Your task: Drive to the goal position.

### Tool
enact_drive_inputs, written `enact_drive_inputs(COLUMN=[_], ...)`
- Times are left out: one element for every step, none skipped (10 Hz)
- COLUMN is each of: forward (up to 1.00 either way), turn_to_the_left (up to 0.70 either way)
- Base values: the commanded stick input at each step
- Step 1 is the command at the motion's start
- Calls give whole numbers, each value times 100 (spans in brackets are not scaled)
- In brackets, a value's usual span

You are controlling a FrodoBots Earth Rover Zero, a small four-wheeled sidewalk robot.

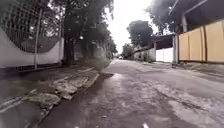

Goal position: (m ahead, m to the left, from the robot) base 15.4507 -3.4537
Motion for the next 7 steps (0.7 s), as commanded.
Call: enact_drive_inputs(forward=[85, 85, 85, 85, 85, 85, 85], turn_to_the_left=[-4, -12, -20, -15, -2, 0, 0])
